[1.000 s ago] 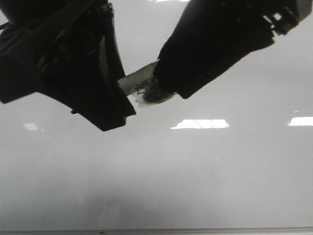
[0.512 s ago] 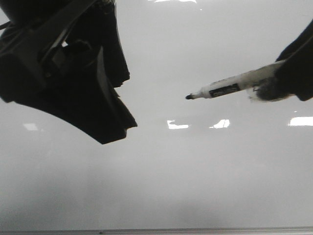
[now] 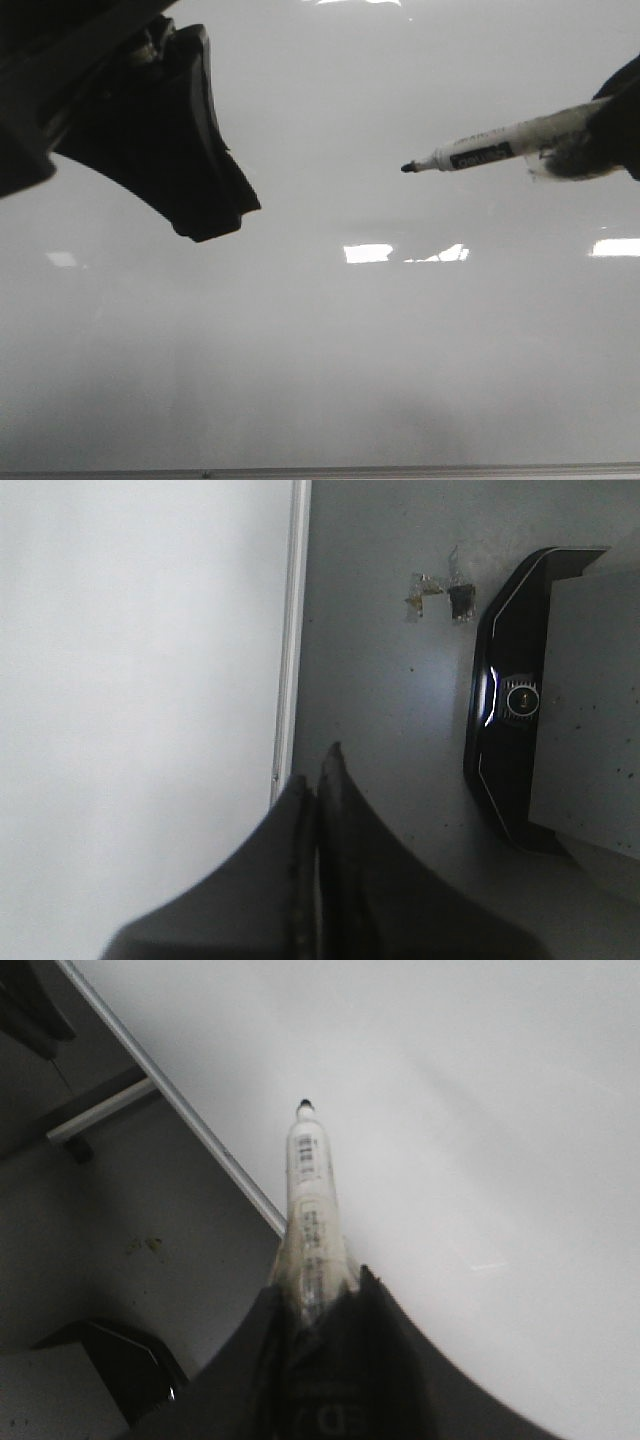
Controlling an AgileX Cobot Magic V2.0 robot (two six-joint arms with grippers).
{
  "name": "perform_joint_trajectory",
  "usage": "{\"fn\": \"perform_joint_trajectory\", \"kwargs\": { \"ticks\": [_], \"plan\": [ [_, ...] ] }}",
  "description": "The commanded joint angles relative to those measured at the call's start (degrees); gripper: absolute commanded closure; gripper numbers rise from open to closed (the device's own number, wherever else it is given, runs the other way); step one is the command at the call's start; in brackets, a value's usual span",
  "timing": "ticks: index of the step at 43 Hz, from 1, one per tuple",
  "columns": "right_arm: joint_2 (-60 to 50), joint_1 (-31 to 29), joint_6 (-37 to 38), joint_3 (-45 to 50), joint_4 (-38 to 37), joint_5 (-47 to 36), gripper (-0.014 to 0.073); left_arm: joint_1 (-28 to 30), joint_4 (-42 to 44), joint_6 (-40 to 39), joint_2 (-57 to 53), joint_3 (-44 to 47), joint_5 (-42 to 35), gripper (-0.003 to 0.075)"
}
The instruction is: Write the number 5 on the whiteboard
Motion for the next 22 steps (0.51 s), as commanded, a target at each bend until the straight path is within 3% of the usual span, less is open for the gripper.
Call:
{"fn": "perform_joint_trajectory", "kwargs": {
  "ticks": [1, 10, 22],
  "plan": [
    [0.01, -0.4, 1.23, -1.55, 4.2, -6.8, 0.0659, 1.61, -2.33, -3.59, -5.88, 1.3, -5.87, 0.0741],
    [4.53, -0.4, 1.27, -4.34, 5.01, -11.9, 0.0659, 7.83, -9.99, -4.94, -21.01, 15.07, -17.76, 0.0741],
    [16.42, -0.4, 1.27, -13.14, 5.39, -14.95, 0.0659, 8.53, -16.28, -4.94, -39.4, 28.41, -25.94, 0.0741]
  ]
}}
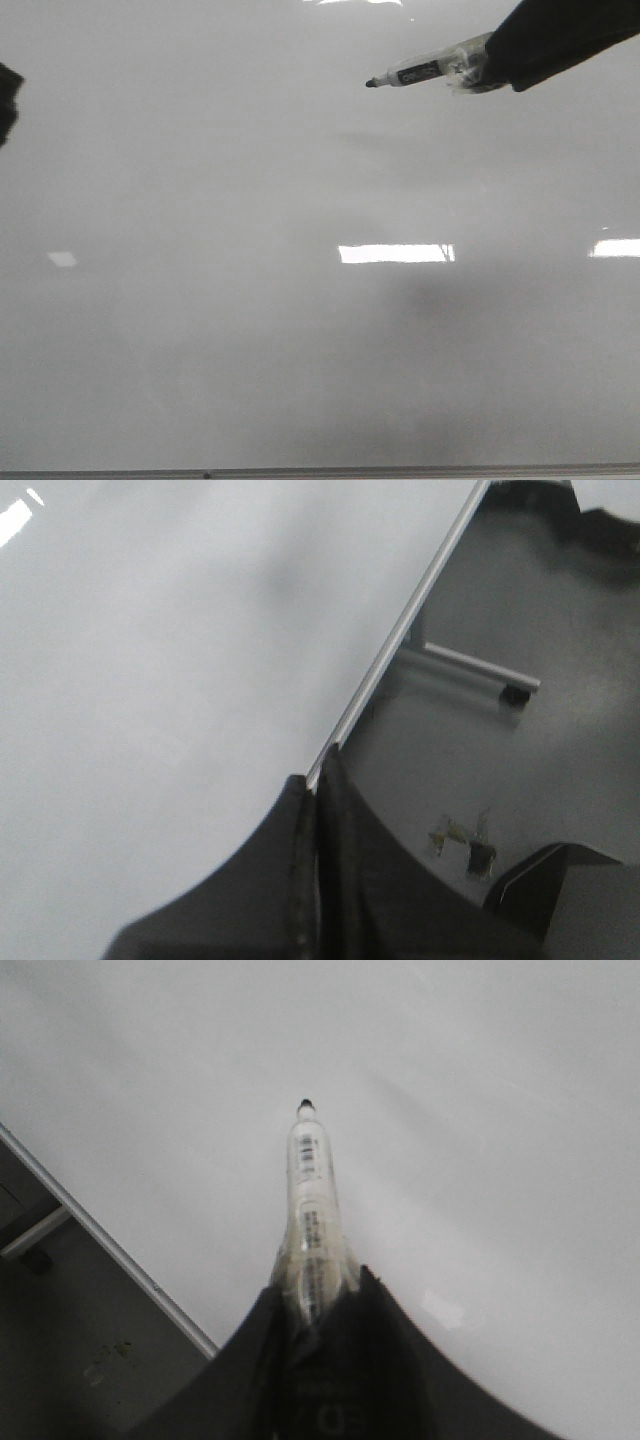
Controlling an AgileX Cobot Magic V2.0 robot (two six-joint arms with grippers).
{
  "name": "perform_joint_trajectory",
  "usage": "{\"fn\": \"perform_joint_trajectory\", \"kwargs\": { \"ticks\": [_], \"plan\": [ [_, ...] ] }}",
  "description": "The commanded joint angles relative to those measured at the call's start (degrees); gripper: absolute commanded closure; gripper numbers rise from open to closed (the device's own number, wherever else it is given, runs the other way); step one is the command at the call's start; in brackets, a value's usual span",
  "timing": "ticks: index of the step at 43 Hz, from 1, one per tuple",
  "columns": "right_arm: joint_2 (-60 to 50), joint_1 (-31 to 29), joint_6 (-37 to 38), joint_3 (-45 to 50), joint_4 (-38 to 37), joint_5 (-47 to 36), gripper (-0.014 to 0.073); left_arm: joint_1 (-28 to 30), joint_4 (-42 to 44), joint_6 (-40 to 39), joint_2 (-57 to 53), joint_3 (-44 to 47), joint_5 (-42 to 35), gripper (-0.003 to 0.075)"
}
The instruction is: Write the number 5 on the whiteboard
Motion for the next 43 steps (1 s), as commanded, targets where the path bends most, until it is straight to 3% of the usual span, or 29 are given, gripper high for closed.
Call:
{"fn": "perform_joint_trajectory", "kwargs": {
  "ticks": [1, 23, 36, 43],
  "plan": [
    [3.03, -0.4, -0.1, -4.37, 1.7, -4.41, 0.0659, 0.17, -2.9, -0.62, -5.37, 0.86, -5.62, 0.0741],
    [14.9, -0.4, -0.1, -14.01, 4.43, -11.5, 0.0659, 0.17, -2.9, -0.62, -9.47, 1.99, -5.25, 0.0741],
    [18.96, 0.61, -0.1, -13.75, 4.43, -4.99, 0.0652, 0.17, -2.9, -0.62, -9.47, 1.99, -5.25, 0.0741],
    [21.86, 3.23, -0.1, -12.78, 4.43, -5.7, 0.0652, 0.17, -2.9, -0.62, -9.47, 1.99, -5.25, 0.0741]
  ]
}}
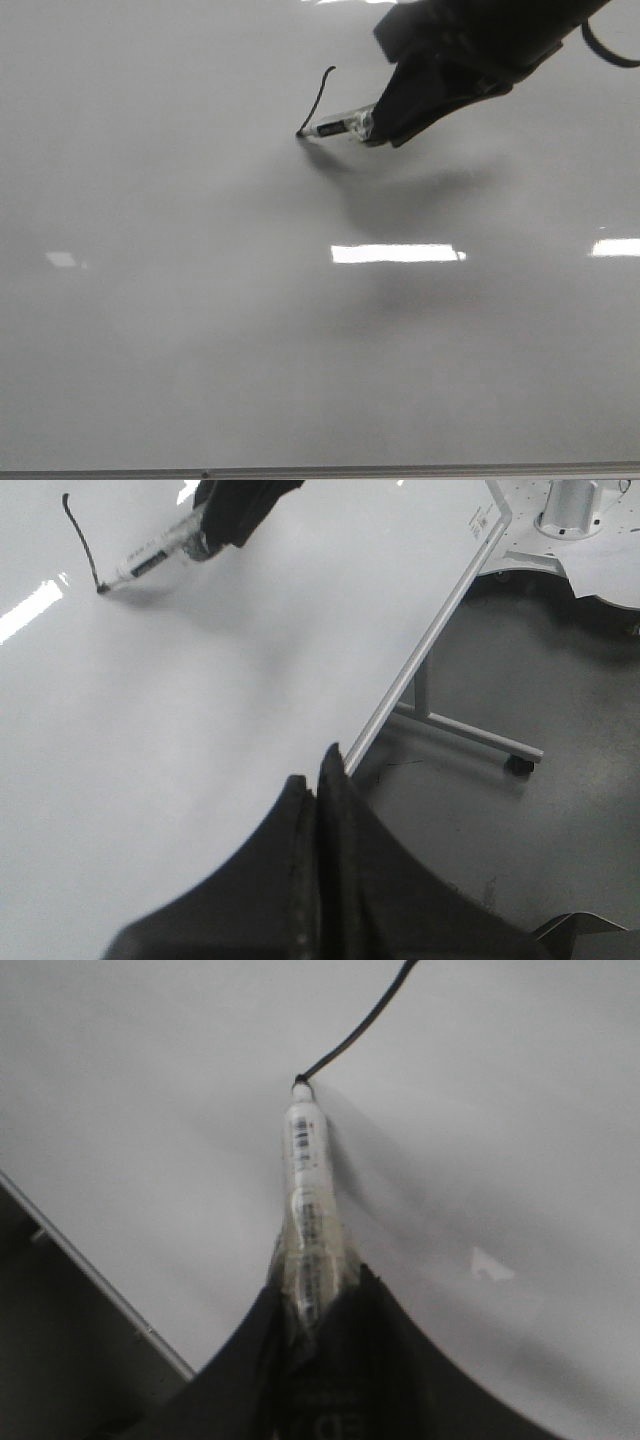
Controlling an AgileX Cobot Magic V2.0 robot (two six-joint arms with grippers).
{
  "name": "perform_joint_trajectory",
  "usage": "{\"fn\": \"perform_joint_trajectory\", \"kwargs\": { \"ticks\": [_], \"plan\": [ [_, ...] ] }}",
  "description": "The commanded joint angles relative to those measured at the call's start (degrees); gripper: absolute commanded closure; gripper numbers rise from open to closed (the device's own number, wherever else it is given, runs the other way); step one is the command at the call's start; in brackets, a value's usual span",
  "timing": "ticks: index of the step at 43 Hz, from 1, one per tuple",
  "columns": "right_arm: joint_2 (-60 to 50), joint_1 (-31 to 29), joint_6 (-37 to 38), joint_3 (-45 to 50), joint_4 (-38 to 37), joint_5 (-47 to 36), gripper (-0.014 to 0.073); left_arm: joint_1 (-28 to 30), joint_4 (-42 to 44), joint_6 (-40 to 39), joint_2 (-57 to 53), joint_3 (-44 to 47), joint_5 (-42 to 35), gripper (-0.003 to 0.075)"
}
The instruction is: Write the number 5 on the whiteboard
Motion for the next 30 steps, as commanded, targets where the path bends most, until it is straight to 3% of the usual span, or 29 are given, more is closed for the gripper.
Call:
{"fn": "perform_joint_trajectory", "kwargs": {
  "ticks": [1, 13, 22, 30],
  "plan": [
    [-0.41, 0.79, -0.17, -0.95, 0.71, -3.58, 0.0652, 0.17, -1.39, -0.62, -0.02, -1.58, -4.04, 0.0741],
    [-3.04, -0.99, 0.76, -0.05, 0.71, -4.59, 0.0652, 0.17, -1.39, -0.62, -0.02, -1.58, -4.04, 0.0741],
    [-5.3, -5.29, 0.93, 5.26, 0.71, -4.59, 0.0652, 0.17, -1.39, -0.62, -0.02, -1.58, -4.04, 0.0741],
    [-5.75, -4.21, 0.93, 10.78, 0.71, -5.45, 0.0652, 0.17, -1.39, -0.62, -0.02, -1.58, -4.04, 0.0741]
  ]
}}
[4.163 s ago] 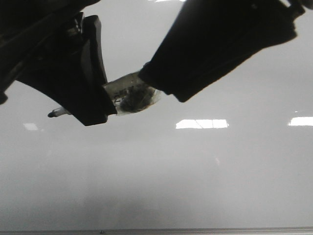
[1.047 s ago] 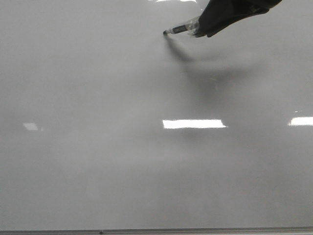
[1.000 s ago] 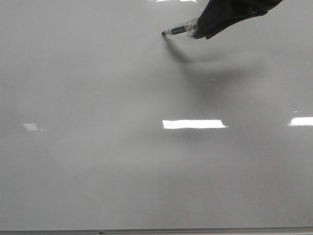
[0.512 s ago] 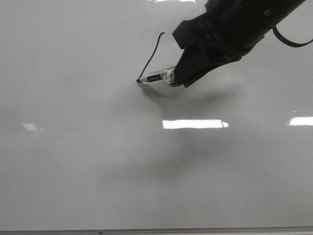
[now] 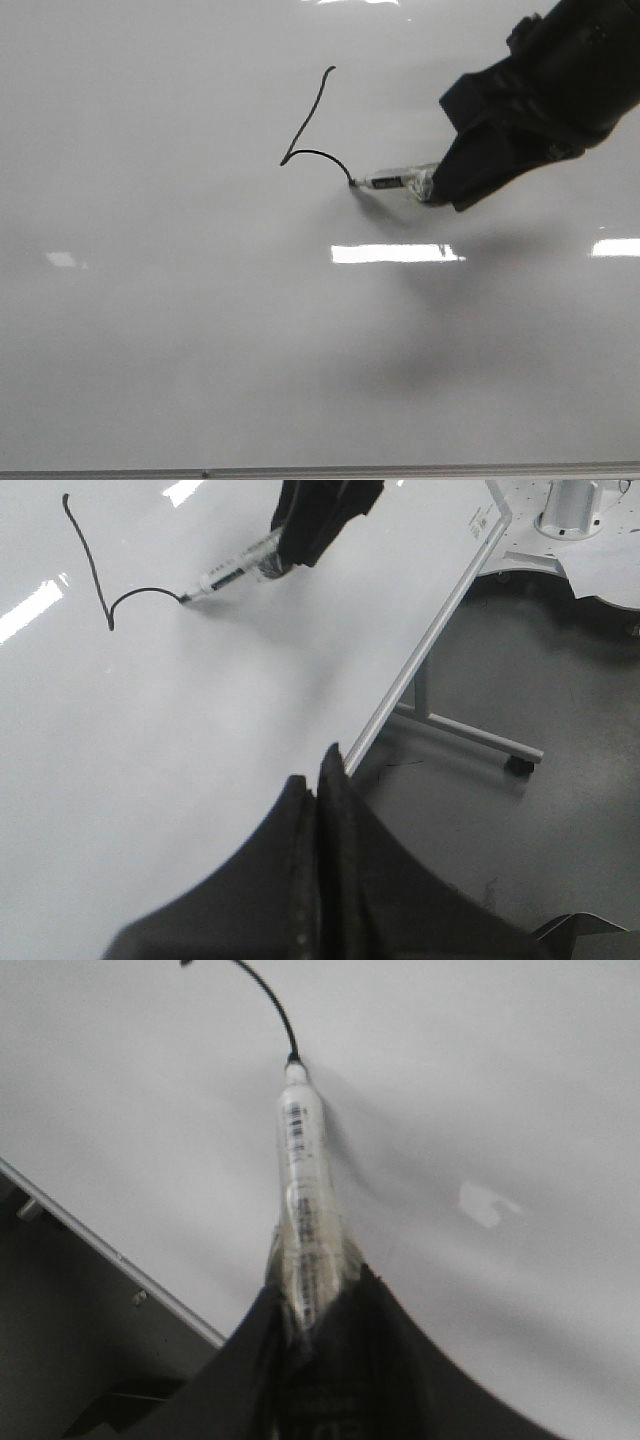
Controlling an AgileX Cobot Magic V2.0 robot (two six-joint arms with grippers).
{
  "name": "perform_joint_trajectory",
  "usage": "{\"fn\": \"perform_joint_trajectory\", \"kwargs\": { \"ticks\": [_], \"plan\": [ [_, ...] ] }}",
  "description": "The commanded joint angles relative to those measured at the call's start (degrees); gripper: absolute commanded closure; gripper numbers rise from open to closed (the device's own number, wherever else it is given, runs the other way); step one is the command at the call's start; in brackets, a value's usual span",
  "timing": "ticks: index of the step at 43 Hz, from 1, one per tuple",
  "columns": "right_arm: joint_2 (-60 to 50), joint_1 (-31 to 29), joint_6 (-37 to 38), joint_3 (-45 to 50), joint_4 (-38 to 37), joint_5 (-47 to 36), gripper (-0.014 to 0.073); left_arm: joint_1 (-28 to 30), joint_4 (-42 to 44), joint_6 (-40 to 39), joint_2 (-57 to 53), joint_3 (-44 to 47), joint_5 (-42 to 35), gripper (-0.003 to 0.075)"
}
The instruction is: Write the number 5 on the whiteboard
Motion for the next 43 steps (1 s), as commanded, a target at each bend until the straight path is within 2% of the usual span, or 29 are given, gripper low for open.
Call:
{"fn": "perform_joint_trajectory", "kwargs": {
  "ticks": [1, 10, 18, 23, 28, 34, 43],
  "plan": [
    [-1.17, 0.81, 0.52, 0.77, 0.25, -5.07, 0.0652, 0.17, -1.39, -0.62, -0.02, -1.58, -4.04, 0.0741],
    [5.28, 7.06, 0.52, -0.2, 2.55, -10.55, 0.0652, 0.17, -1.39, -0.62, -0.02, -1.58, -4.04, 0.0741],
    [7.24, 11.24, 0.49, -4.96, 2.75, -9.56, 0.0652, 0.17, -1.39, -0.62, -0.02, -1.58, -4.02, 0.0741],
    [1.56, 10.91, 0.49, -5.4, 2.46, -7.54, 0.0652, 0.17, -1.39, -0.62, -0.02, -1.58, -4.02, 0.0741],
    [-3.59, 8.76, 0.49, -5.57, 2.19, -9.6, 0.0652, 0.17, -1.39, -0.62, -0.02, -1.58, -4.02, 0.0741],
    [-3.54, 5.89, 0.49, -7.99, 2.19, -7.87, 0.0652, 0.17, -1.39, -0.62, -0.02, -1.58, -4.02, 0.0741],
    [-1.18, 5.71, 0.49, -9.2, 2.19, -8.05, 0.0652, 0.17, -1.39, -0.62, -0.02, -1.58, -4.02, 0.0741]
  ]
}}
